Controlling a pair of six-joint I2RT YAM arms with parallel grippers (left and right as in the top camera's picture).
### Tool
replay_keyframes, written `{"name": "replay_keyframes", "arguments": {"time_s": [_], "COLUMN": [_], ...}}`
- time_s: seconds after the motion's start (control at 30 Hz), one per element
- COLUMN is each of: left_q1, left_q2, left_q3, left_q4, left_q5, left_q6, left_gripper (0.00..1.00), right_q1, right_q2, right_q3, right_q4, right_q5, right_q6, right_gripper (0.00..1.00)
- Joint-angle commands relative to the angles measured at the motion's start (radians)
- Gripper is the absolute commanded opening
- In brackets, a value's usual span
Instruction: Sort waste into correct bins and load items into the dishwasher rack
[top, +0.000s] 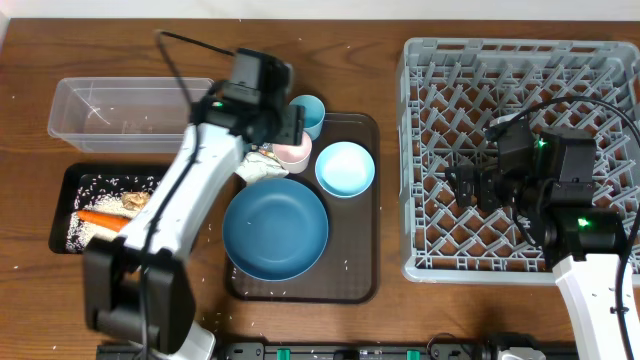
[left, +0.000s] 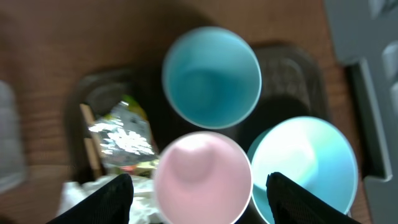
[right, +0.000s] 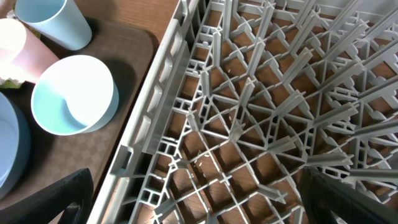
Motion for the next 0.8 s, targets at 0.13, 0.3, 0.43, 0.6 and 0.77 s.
{"name": "replay_keyframes", "arguments": {"time_s": [0.13,0.3,0.43,0.6,0.77], "left_q1": [-0.032,-0.034,-0.034,-0.034,-0.031], "left_q2": [0.026,0.026,0.026,0.026,0.013], "left_q3": [0.009,0.008,0.008,0.008,0.009], "left_q4": [0.005,-0.005,-0.015,-0.018,-0.039], "left_q5": [-0.020,-0.019,-0.019,-0.019,-0.020], "left_q6": [0.021,0.021,0.021,0.021,0.021], "left_gripper": [0.70,0.70,0.70,0.70,0.70], "right_q1": [0.013,0.013,0.013,0.013,0.013], "right_q2": [0.002,0.002,0.002,0.002,0.002], "right_q3": [0.014,0.013,0.014,0.013,0.014], "right_q4": [-0.001,0.000,0.000,0.007,0.022], "right_q5": [0.003,0.003,0.003,0.003,-0.028], "right_q6": [0.011,0.011,0.011,0.011,0.011], "right_gripper": [0.99,0.99,0.99,0.99,0.99]}}
